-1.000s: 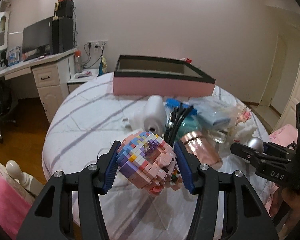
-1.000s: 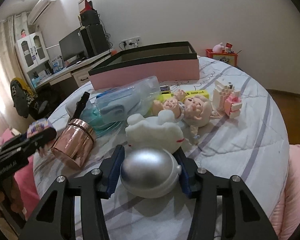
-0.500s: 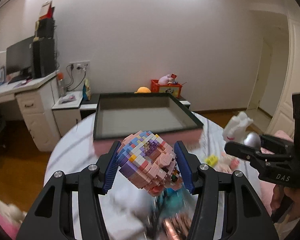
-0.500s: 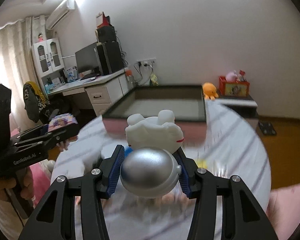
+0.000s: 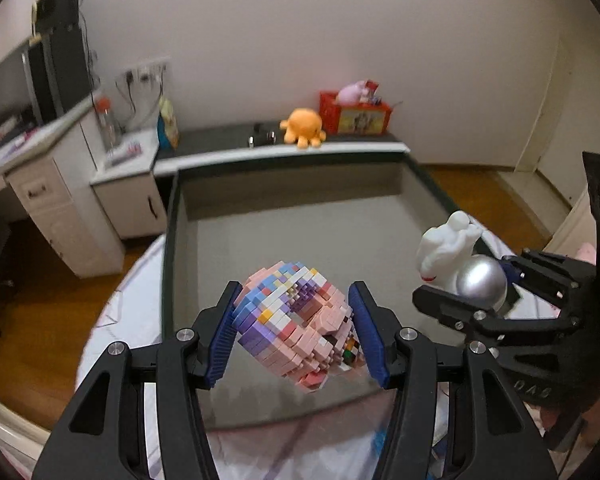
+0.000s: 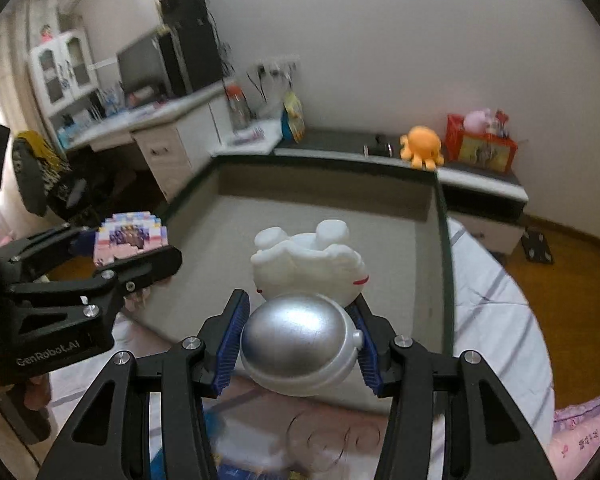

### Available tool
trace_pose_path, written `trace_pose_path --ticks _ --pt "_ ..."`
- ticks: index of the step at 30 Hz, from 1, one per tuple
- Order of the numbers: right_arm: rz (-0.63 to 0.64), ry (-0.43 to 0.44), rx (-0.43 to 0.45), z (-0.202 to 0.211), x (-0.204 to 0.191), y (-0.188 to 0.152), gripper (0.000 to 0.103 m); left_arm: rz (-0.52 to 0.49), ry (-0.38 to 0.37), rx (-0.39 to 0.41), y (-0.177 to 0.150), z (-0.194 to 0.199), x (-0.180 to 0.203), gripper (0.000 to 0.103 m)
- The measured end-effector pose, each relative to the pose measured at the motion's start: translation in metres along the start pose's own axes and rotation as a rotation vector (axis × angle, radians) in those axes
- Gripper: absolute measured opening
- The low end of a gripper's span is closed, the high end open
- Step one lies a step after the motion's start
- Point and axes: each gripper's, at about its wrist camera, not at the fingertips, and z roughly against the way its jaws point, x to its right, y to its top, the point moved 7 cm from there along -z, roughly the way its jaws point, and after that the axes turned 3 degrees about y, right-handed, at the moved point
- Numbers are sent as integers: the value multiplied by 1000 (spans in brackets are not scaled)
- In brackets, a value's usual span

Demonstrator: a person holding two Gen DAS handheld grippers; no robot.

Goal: Organize rigid objects
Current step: 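Carry the block figure and silver ball into the pink box and release both, then withdraw both tools from the pink box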

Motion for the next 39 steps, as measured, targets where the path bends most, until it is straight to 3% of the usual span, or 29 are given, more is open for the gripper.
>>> trace_pose_path --ticks 5,7,9,13,14,20,24,26,28,34,39 --pt "-18 5 -72 -24 5 -10 52 -3 38 -87 -12 -35 -6 56" --pt "-28 24 -73 -25 4 -12 52 -2 65 -86 -14 -39 -9 57" --pt "-30 35 -74 -24 2 -14 53 16 77 -84 -16 -40 -14 70" --pt "-35 15 -36 -15 5 -6 77 45 73 -47 -17 -22 -15 81" --pt "-35 12 -23 -11 5 -3 81 47 77 -30 -17 -12 -16 83" --pt "-42 20 137 61 0 10 81 46 105 175 -15 84 -10 102" --pt "-20 -4 284 133 -11 3 85 32 167 332 -29 161 -3 103" --pt "-4 -13 360 168 -20 -5 87 33 191 400 -43 196 2 103" --pt "16 -27 425 201 -32 -21 103 39 217 456 -57 227 8 103" --pt "55 -68 566 262 -60 -66 103 68 256 588 -104 304 30 103" --pt "82 -164 632 293 -73 -100 103 77 311 633 -131 335 44 103"
